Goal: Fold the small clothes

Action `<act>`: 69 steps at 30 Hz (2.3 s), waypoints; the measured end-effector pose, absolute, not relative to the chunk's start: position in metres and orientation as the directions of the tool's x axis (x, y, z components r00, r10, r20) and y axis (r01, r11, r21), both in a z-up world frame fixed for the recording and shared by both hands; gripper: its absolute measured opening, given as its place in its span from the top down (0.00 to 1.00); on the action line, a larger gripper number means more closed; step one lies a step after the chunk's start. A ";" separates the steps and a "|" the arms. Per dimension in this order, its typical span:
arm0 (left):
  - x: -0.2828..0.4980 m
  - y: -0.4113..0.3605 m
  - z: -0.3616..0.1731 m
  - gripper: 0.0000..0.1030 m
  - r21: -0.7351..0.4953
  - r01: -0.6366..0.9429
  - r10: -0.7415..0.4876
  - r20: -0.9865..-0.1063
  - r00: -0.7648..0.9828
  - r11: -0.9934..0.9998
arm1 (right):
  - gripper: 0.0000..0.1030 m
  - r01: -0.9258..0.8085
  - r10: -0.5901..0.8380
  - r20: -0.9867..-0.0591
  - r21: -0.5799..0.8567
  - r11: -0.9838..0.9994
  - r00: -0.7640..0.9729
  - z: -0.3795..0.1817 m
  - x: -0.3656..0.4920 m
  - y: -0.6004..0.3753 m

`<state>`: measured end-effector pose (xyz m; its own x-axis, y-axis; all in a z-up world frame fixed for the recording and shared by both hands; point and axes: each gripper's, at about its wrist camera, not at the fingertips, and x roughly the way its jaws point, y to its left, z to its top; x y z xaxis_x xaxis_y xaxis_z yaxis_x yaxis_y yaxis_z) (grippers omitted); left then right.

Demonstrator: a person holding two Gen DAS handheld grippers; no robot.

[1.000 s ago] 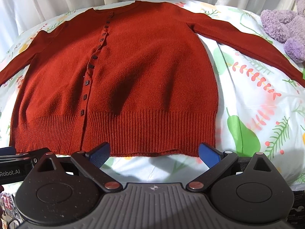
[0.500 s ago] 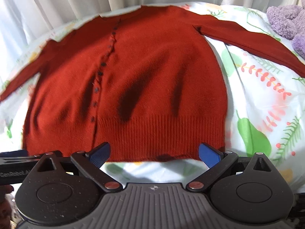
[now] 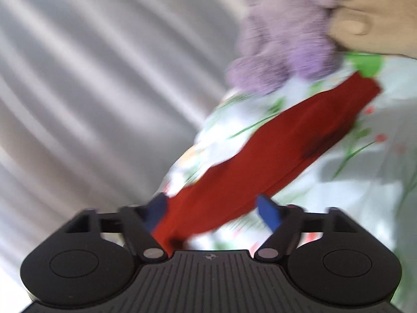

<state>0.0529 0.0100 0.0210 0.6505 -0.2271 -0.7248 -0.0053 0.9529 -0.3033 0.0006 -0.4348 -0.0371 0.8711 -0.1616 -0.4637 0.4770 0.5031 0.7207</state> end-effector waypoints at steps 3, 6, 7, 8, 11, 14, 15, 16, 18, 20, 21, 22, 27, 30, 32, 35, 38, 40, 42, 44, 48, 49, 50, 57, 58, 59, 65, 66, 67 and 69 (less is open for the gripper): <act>0.059 0.005 0.017 0.00 -0.302 -0.009 -0.227 -0.733 0.641 0.953 | 0.60 0.584 -0.253 -0.527 0.735 0.343 0.811 -0.064 -0.007 -0.485; 0.067 -0.001 0.009 0.00 -0.300 -0.022 -0.224 -0.756 0.615 0.954 | 0.60 0.638 -0.329 -0.555 0.725 0.259 0.764 -0.078 -0.020 -0.512; 0.069 -0.004 0.007 0.00 -0.304 -0.031 -0.224 -0.763 0.606 0.952 | 0.60 0.649 -0.339 -0.563 0.721 0.244 0.754 -0.082 -0.022 -0.519; 0.071 -0.006 0.006 0.00 -0.309 -0.034 -0.227 -0.766 0.601 0.950 | 0.60 0.662 -0.337 -0.580 0.714 0.229 0.742 -0.085 -0.021 -0.524; 0.075 -0.012 0.003 0.00 -0.312 -0.025 -0.236 -0.767 0.597 0.950 | 0.65 0.644 -0.307 -0.579 0.742 0.184 0.755 -0.095 -0.020 -0.537; 0.078 -0.013 0.002 0.00 -0.321 -0.023 -0.245 -0.765 0.596 0.947 | 0.91 0.640 -0.308 -0.579 0.752 0.157 0.755 -0.104 -0.012 -0.549; 0.078 -0.012 0.001 0.00 -0.330 -0.025 -0.250 -0.761 0.598 0.944 | 0.94 0.634 -0.300 -0.577 0.761 0.140 0.759 -0.108 -0.012 -0.552; 0.079 -0.010 0.001 0.00 -0.343 -0.027 -0.259 -0.755 0.602 0.939 | 0.94 0.623 -0.299 -0.569 0.771 0.130 0.766 -0.110 -0.013 -0.553; 0.084 -0.006 0.003 0.00 -0.381 -0.026 -0.286 -0.734 0.616 0.924 | 0.94 0.629 -0.317 -0.557 0.750 0.205 0.768 -0.100 -0.008 -0.546; 0.092 -0.003 0.006 0.00 -0.418 -0.018 -0.312 -0.705 0.637 0.908 | 0.94 0.622 -0.342 -0.521 0.692 0.367 0.782 -0.072 0.000 -0.523; 0.097 -0.001 0.008 0.00 -0.437 -0.011 -0.325 -0.687 0.650 0.899 | 0.94 0.583 -0.321 -0.487 0.670 0.459 0.812 -0.055 0.011 -0.508; 0.102 -0.001 0.009 0.00 -0.452 -0.002 -0.337 -0.668 0.663 0.892 | 0.94 0.521 -0.279 -0.444 0.657 0.545 0.852 -0.040 0.023 -0.491; 0.144 0.002 0.007 0.00 -0.547 0.095 -0.455 -0.573 0.682 0.832 | 0.93 0.055 0.126 -0.286 0.550 0.833 0.950 0.014 0.072 -0.367; 0.174 0.004 -0.010 0.05 -0.601 0.105 -0.518 -0.571 0.637 0.792 | 0.86 -0.178 0.373 -0.331 0.493 0.852 0.866 0.007 0.089 -0.293; 0.189 0.008 -0.025 0.10 -0.630 0.090 -0.546 -0.583 0.602 0.772 | 0.68 -0.197 0.390 -0.400 0.445 0.874 0.829 -0.005 0.093 -0.263; 0.206 0.017 -0.045 0.14 -0.659 0.069 -0.576 -0.596 0.560 0.749 | 0.68 -0.110 0.370 -0.479 0.487 0.867 0.796 -0.026 0.097 -0.252; 0.218 0.024 -0.063 0.24 -0.674 0.026 -0.592 -0.627 0.506 0.738 | 0.68 -0.013 0.357 -0.545 0.535 0.845 0.759 -0.044 0.100 -0.255; 0.226 0.027 -0.075 0.34 -0.692 -0.005 -0.611 -0.641 0.465 0.722 | 0.68 0.026 0.341 -0.571 0.537 0.843 0.747 -0.051 0.098 -0.254; 0.231 0.028 -0.084 0.49 -0.715 -0.027 -0.632 -0.634 0.445 0.698 | 0.68 0.055 0.335 -0.585 0.548 0.835 0.739 -0.058 0.089 -0.254; 0.235 0.028 -0.090 0.62 -0.728 -0.045 -0.642 -0.630 0.438 0.684 | 0.68 0.086 0.326 -0.596 0.557 0.826 0.734 -0.066 0.081 -0.256; 0.241 0.023 -0.088 0.95 -0.685 -0.065 -0.588 -0.667 0.458 0.726 | 0.68 0.116 0.338 -0.601 0.590 0.799 0.724 -0.075 0.076 -0.264; 0.242 0.025 -0.081 0.95 -0.697 -0.051 -0.598 -0.647 0.473 0.715 | 0.68 0.119 0.343 -0.605 0.593 0.797 0.719 -0.077 0.077 -0.266; 0.243 0.026 -0.070 0.95 -0.700 -0.022 -0.600 -0.627 0.497 0.714 | 0.68 0.122 0.344 -0.611 0.591 0.797 0.712 -0.078 0.079 -0.268; 0.254 0.052 0.004 0.95 -0.403 0.080 -0.329 -0.599 0.730 0.912 | 0.69 0.196 0.197 -0.670 0.464 0.864 0.716 -0.076 0.077 -0.289; 0.259 0.056 0.000 0.95 -0.369 0.070 -0.299 -0.613 0.731 0.927 | 0.69 0.201 0.190 -0.672 0.460 0.865 0.716 -0.076 0.077 -0.292; 0.265 0.058 -0.007 0.94 -0.354 0.063 -0.288 -0.631 0.720 0.933 | 0.69 0.203 0.197 -0.669 0.470 0.859 0.716 -0.077 0.077 -0.296; 0.282 0.071 -0.064 0.71 -0.373 -0.011 -0.289 -0.738 0.610 0.928 | 0.68 0.183 0.217 -0.684 0.461 0.868 0.696 -0.075 0.083 -0.299; 0.280 0.076 -0.069 0.65 -0.386 -0.007 -0.303 -0.736 0.605 0.923 | 0.68 0.182 0.220 -0.688 0.460 0.869 0.691 -0.074 0.086 -0.299; 0.280 0.077 -0.071 0.64 -0.395 0.006 -0.313 -0.719 0.621 0.919 | 0.67 0.183 0.223 -0.692 0.462 0.868 0.687 -0.074 0.088 -0.299; 0.283 0.078 -0.075 0.67 -0.404 0.015 -0.325 -0.713 0.621 0.914 | 0.65 0.183 0.230 -0.696 0.465 0.866 0.680 -0.073 0.089 -0.300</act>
